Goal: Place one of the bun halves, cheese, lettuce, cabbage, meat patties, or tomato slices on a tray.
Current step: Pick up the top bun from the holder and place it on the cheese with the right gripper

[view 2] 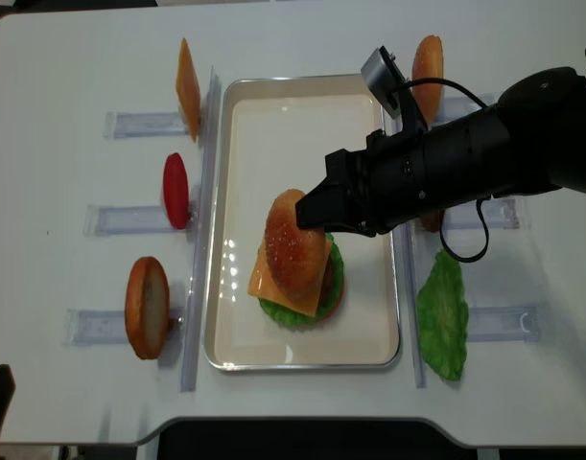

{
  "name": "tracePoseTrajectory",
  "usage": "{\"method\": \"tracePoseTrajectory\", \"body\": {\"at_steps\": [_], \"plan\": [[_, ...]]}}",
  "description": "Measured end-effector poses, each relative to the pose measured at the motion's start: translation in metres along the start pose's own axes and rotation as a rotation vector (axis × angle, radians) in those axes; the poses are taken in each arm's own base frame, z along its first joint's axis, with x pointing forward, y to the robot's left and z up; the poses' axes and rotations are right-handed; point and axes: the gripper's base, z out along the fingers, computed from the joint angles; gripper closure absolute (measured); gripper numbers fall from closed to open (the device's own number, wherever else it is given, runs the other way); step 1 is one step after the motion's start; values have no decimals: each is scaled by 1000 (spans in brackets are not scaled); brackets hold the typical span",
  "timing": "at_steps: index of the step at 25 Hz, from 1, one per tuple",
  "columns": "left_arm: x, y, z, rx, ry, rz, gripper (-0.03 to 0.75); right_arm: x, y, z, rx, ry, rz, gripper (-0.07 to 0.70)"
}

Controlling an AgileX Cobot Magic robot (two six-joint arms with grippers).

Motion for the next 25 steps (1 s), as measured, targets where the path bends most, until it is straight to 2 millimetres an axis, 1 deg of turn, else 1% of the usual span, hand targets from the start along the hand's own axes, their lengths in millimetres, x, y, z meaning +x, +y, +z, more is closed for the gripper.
{"method": "tracePoseTrajectory", "body": {"at_steps": [9,15,20,25], "plan": [[0,0,0,0,0,0,307,1,-14,11,-9,31,55,482],[0,0,0,0,0,0,307,-2,-12,13,-38,19,78,482],[0,0,0,0,0,0,307,-1,-20,18,-34,39,101,483],[0,0,0,0,0,0,307,-2,-23,20,-32,40,109,483]]}}
